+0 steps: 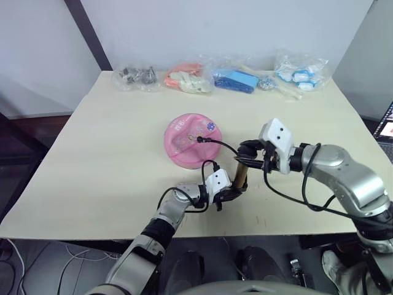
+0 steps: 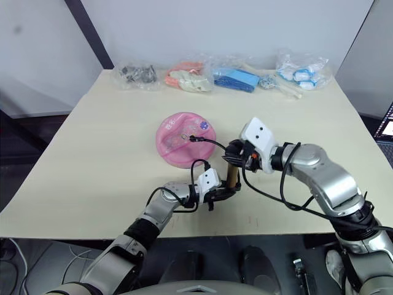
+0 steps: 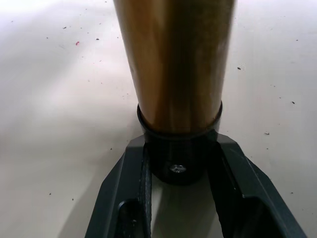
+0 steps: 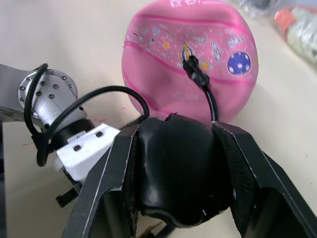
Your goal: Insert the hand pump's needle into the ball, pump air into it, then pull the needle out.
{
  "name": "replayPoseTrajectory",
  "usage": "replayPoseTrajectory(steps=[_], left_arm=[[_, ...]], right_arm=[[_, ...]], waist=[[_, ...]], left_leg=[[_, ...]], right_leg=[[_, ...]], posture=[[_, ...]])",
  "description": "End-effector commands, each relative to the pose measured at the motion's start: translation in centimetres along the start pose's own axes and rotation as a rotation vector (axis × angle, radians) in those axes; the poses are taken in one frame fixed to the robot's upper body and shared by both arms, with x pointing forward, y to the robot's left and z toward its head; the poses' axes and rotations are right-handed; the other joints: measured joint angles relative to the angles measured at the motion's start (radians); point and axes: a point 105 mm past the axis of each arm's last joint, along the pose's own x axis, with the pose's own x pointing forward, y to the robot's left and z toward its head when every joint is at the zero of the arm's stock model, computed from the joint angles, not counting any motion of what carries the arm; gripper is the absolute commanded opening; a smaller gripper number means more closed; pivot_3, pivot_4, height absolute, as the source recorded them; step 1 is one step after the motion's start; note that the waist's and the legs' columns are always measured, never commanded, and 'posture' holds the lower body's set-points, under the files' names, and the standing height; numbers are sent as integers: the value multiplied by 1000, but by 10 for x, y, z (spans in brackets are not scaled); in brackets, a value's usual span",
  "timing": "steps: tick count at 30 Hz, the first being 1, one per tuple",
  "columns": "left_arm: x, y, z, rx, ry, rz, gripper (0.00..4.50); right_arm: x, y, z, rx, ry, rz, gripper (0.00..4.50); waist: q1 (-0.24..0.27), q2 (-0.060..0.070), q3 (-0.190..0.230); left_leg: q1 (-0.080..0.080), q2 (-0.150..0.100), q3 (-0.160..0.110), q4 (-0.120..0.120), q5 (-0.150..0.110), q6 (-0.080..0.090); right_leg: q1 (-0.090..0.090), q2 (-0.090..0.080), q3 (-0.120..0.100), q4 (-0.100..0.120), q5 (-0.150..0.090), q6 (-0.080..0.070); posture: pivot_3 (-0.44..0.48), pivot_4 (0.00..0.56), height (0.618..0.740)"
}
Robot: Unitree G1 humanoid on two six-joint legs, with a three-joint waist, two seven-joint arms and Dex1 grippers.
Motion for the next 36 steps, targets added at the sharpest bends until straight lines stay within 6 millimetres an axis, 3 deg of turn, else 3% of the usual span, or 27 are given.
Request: replayPoseTrajectory(steps=[1, 8, 12, 15, 18, 25, 28, 36], left_arm=[[-5, -15, -39, -67, 129, -35, 1093], [-2, -15, -37, -66, 122, -40, 1093], [-1, -14, -35, -63, 118, -39, 1092], [-1, -13, -36, -64, 120, -38, 1092], [-2, -13, -37, -66, 122, -39, 1092], [-4, -15, -47, -69, 135, -37, 1092], [-4, -16, -51, -70, 141, -36, 1092], [-4, -20, -52, -64, 131, -40, 1092]], right_arm=[[-26, -6, 49, -73, -97, -5, 1670], [-75, -15, 120, -182, -184, -42, 1670], [-93, -21, 138, -215, -184, -95, 1670], [-91, -21, 138, -204, -177, -96, 1670], [-78, -20, 114, -185, -105, -80, 1670], [-29, -8, 30, 2, 4, 24, 1670], [-17, -7, -4, 69, 54, 28, 1670], [13, 22, -82, 147, 175, 98, 1670]], waist=[[5, 5, 4], [15, 8, 10], [21, 5, 16], [22, 7, 17], [23, 6, 17], [21, 0, 11], [19, -5, 6], [14, -11, -6]], left_leg=[[-5, -1, 0, 1, 0, 0], [-23, -6, -1, 4, 0, 0], [-25, -7, 0, 6, 0, 0], [-25, -7, 1, 6, 0, 0], [-26, -7, 2, 6, 0, 0], [-22, -6, 2, 8, 0, 0], [-16, -5, 2, 8, 0, 0], [-2, -3, 1, 5, 0, 0]], right_leg=[[-5, -1, -1, 1, 0, 0], [-19, -6, 0, 1, 4, -1], [-22, -7, 2, 1, 6, 1], [-22, -8, 3, 1, 6, 2], [-22, -8, 3, 1, 6, 2], [-18, -7, 2, 2, 6, 4], [-12, -5, 2, 2, 4, 6], [-1, -4, 2, 1, 1, 2]], posture=[[0, 150, 740], [0, 150, 740], [0, 150, 740], [0, 150, 740], [0, 150, 740], [0, 150, 740], [0, 150, 740], [0, 150, 740]])
